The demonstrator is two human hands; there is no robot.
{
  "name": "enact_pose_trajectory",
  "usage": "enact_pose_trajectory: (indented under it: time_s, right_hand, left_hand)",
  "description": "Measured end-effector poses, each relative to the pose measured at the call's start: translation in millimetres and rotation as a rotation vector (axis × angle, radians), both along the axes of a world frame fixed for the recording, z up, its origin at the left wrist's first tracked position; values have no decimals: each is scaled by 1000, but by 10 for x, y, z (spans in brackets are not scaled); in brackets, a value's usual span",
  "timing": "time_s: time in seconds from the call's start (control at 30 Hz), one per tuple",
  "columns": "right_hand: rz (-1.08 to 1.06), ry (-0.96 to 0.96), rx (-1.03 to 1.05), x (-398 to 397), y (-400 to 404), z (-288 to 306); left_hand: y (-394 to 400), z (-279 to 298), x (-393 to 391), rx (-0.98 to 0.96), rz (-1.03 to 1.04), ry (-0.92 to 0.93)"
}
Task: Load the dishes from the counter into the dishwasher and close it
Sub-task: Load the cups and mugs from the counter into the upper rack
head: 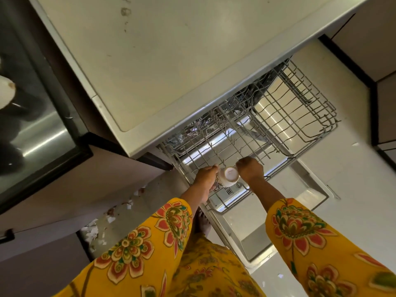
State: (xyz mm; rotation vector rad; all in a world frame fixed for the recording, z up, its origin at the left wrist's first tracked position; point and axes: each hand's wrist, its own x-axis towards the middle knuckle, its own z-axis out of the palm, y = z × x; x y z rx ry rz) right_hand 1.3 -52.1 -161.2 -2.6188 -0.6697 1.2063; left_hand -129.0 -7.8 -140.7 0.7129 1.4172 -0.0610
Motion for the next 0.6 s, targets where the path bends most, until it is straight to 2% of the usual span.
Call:
enact_pose_trajectory:
  time_s: [0.1, 0.27, 0.47, 0.6]
  right_hand:
    - [-48, 40, 108, -107, 58, 180]
    - [152, 108, 179, -496, 241, 441]
    - [267, 296, 293, -1131, 411, 776]
    - [271, 435, 375, -1507, 509, 1017]
  left_hand:
    - [75, 148, -49, 26, 50, -12]
    - [142, 420, -230, 169, 133, -26]
    - [130, 722, -704, 253, 459, -111]
    - [124, 931, -1185, 307, 616, -168]
